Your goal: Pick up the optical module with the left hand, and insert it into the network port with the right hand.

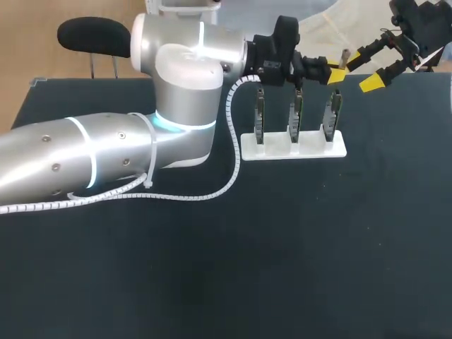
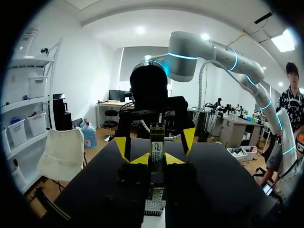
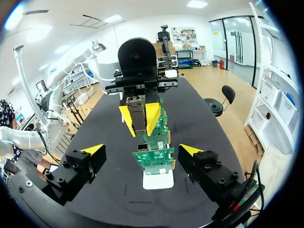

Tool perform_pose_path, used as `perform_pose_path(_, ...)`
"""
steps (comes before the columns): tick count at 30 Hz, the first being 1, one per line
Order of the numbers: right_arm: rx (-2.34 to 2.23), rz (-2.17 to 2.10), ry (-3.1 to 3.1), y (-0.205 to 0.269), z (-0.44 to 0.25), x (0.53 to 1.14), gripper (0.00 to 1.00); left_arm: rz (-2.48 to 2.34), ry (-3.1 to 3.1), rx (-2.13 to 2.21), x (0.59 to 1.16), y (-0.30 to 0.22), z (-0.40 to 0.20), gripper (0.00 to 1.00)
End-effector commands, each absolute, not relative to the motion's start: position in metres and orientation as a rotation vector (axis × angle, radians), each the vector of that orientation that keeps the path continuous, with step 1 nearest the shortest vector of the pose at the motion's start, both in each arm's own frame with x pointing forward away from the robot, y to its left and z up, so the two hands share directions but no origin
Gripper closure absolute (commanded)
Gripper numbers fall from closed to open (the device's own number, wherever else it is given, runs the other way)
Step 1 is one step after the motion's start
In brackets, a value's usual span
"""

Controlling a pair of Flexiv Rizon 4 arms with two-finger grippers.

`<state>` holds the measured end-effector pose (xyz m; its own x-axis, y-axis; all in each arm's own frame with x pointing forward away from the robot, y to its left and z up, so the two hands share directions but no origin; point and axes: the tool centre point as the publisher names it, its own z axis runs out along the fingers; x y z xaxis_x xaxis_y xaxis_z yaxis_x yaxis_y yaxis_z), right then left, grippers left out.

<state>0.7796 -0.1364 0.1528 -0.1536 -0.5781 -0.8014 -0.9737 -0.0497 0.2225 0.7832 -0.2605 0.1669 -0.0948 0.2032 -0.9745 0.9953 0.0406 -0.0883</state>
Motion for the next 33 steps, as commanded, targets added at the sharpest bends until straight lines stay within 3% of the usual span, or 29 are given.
perform_pose_path(1,-1.64,1.089,1.758,-0.136,0.153,0.776,0.0,-1.151,1.447,1.297,0.786,-0.262,0.167,1.0)
perform_pose_path(15,-1.577,0.952,1.724,-0.15,0.184,0.796,0.0,-1.151,1.447,1.297,0.786,-0.262,0.167,1.0)
perform_pose_path(33,-1.598,0.953,1.641,-0.122,0.211,0.791,0.0,-1.151,1.447,1.297,0.786,-0.262,0.167,1.0)
